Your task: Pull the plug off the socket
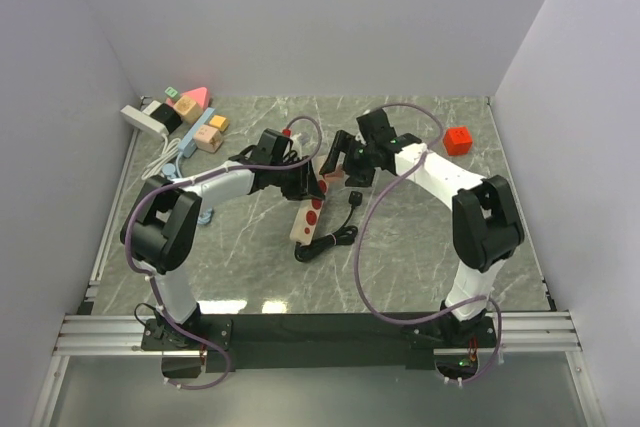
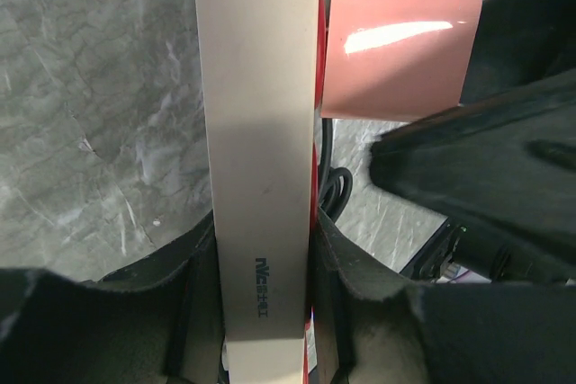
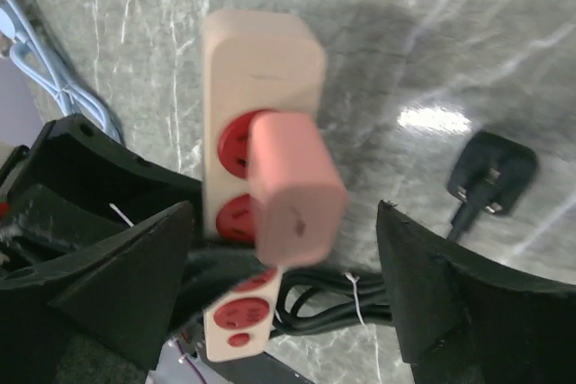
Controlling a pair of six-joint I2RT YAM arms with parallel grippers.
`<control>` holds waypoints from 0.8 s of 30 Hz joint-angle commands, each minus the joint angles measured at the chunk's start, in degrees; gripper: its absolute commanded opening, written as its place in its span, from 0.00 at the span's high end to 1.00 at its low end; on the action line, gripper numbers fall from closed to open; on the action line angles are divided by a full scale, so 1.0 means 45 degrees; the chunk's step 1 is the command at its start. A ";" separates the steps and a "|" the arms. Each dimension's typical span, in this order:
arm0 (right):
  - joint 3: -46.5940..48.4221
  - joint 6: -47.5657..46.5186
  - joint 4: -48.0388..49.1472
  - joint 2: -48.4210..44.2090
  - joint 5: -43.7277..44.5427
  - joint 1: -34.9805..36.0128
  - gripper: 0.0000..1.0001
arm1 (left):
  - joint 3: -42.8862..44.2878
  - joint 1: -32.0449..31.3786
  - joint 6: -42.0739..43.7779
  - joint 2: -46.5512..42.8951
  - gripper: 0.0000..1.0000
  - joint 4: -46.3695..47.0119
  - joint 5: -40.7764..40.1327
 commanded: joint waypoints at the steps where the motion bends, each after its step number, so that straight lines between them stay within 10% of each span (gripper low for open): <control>1: 0.0876 -0.0174 -0.0168 0.0579 0.0308 0.0237 0.15 | 0.0183 -0.0135 -0.0151 -0.0573 0.99 0.0932 0.0431; 4: 0.1092 -0.0056 -0.0071 0.0951 0.0329 0.0277 0.25 | 0.0164 -0.0213 -0.0210 -0.0750 0.99 0.0991 0.0431; 11: 0.1444 -0.0134 -0.0305 0.0875 -0.0159 0.0141 1.00 | 0.0007 -0.0194 -0.0035 -0.0809 0.99 0.0972 0.0100; 24: 0.0681 -0.0876 -0.0869 -0.2094 -0.2329 -0.4213 1.00 | -0.1008 0.0588 -0.0092 0.0676 0.99 0.1283 -0.0624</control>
